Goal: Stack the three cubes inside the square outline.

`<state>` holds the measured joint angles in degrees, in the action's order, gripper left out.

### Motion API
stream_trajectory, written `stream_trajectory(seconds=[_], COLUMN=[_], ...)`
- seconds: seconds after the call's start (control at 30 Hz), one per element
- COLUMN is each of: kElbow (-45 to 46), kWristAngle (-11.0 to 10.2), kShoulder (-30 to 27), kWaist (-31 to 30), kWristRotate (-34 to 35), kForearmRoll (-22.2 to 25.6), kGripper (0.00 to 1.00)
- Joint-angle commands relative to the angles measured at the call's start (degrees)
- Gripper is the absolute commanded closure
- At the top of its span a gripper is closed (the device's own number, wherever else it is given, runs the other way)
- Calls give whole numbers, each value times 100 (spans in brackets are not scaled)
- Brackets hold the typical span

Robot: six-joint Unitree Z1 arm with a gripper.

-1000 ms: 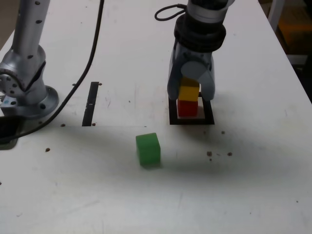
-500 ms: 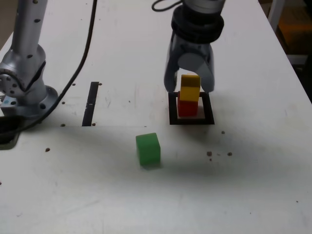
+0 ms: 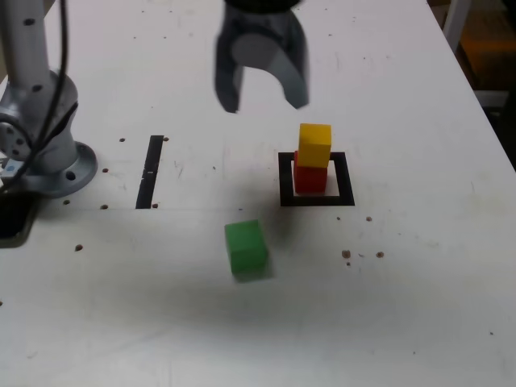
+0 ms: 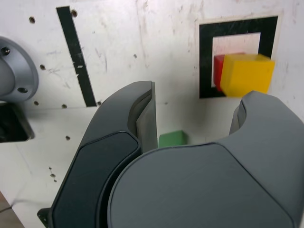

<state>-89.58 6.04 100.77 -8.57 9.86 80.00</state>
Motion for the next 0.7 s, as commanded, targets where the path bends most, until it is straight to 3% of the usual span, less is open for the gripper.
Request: stream_trajectory(seconds=[0.0, 0.4, 0.67], kElbow=[96, 320, 438], kWristAngle=[11, 286, 637], kShoulder=[-137, -341, -155], kWaist=[-169, -1244, -1645], kWristRotate=[178, 1233, 1826], kForearmRoll=[-3, -76, -347], kGripper=[29, 29, 29])
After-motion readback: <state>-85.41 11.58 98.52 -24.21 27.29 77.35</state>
